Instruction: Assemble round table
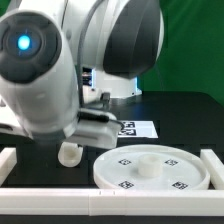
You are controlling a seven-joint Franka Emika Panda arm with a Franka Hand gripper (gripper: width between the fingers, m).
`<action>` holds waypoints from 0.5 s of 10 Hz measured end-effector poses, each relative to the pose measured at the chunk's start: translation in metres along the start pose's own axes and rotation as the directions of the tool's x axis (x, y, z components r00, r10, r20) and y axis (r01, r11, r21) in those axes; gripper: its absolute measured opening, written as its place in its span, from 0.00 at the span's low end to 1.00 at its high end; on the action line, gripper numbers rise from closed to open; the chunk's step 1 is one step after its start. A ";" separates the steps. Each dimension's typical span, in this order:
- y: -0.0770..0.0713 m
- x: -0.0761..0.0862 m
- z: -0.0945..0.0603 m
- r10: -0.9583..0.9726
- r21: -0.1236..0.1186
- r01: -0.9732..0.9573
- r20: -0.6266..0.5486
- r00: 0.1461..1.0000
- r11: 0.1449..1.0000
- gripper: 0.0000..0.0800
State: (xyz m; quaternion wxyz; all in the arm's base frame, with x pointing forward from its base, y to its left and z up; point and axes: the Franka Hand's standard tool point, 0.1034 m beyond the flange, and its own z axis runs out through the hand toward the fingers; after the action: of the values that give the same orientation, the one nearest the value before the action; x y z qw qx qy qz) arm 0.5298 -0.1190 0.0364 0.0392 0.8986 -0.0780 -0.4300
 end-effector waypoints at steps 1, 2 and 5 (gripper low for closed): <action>-0.004 0.001 0.005 0.016 0.001 -0.016 0.010 1.000 1.000 0.81; -0.005 0.002 0.011 0.037 0.004 -0.037 0.020 0.999 0.999 0.81; -0.009 0.003 0.016 0.049 -0.001 -0.049 0.019 0.999 0.999 0.81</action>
Offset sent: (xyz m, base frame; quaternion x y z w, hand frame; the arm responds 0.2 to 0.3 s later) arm -0.0150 0.0210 -0.0066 0.0161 0.0116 0.0352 0.9992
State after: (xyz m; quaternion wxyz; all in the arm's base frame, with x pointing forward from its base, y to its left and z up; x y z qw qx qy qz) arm 0.5197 -0.1102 0.0226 0.0492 0.8922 -0.1004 -0.4375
